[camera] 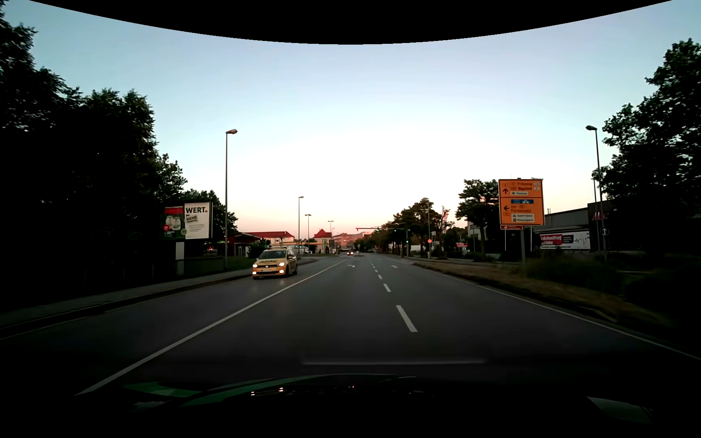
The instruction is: Follow the waypoints while adhering to traffic rules and regulations
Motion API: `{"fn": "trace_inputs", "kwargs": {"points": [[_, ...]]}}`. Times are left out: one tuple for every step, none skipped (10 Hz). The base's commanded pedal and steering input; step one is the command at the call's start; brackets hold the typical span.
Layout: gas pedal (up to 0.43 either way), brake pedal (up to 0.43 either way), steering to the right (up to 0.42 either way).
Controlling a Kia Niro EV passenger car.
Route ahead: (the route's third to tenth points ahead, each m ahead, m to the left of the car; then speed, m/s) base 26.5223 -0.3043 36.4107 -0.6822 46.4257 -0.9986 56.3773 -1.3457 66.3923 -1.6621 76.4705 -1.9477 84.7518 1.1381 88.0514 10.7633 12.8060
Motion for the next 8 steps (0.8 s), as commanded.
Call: {"fn": "trace_inputs", "kwargs": {"points": [[0.0, 0.0, 0.002], [0.0, 0.0, 0.004], [0.0, 0.0, 0.004], [0.0, 0.0, 0.004], [0.0, 0.0, 0.004], [0.0, 0.0, 0.004], [0.0, 0.0, 0.003], [0.0, 0.0, 0.003]]}}
